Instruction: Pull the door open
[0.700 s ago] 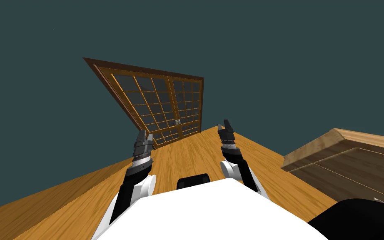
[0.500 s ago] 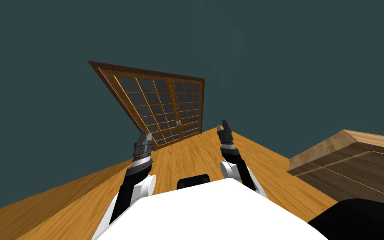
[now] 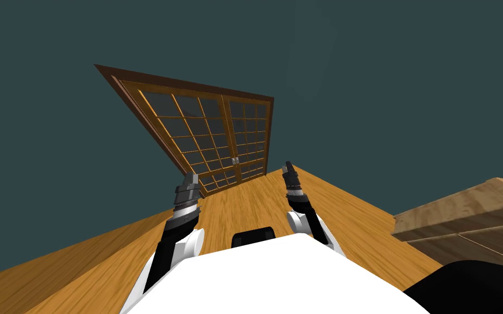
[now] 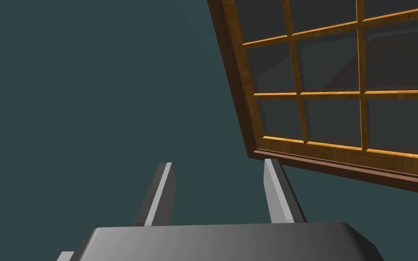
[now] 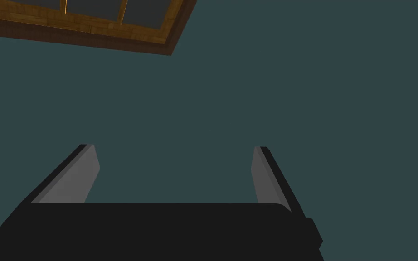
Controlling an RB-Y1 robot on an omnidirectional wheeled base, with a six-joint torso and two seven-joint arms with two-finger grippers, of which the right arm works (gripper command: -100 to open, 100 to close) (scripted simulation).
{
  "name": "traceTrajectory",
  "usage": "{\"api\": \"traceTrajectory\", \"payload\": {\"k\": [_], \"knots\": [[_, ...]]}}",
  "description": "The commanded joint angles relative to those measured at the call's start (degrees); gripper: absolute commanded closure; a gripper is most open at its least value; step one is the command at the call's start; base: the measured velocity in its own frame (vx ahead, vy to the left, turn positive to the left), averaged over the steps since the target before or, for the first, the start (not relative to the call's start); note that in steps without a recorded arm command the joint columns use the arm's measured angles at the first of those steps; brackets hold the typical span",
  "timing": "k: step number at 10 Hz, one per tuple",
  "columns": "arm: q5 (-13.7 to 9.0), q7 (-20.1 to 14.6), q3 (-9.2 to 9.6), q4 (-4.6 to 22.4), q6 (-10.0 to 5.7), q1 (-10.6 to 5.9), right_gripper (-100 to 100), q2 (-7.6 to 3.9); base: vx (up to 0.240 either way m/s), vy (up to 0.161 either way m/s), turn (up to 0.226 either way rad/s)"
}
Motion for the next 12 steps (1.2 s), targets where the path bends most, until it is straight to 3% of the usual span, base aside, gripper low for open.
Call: {"api": "traceTrajectory", "payload": {"k": [1,12], "knots": [[0.0,1.4,-0.07,1.7,-0.61,-0.45,-100,-0.43,0.104,0.055,0.025],[-0.2,11.9,-0.08,13.6,-4.19,-2.85,-100,-3.15,0.099,0.056,0.036]]}}
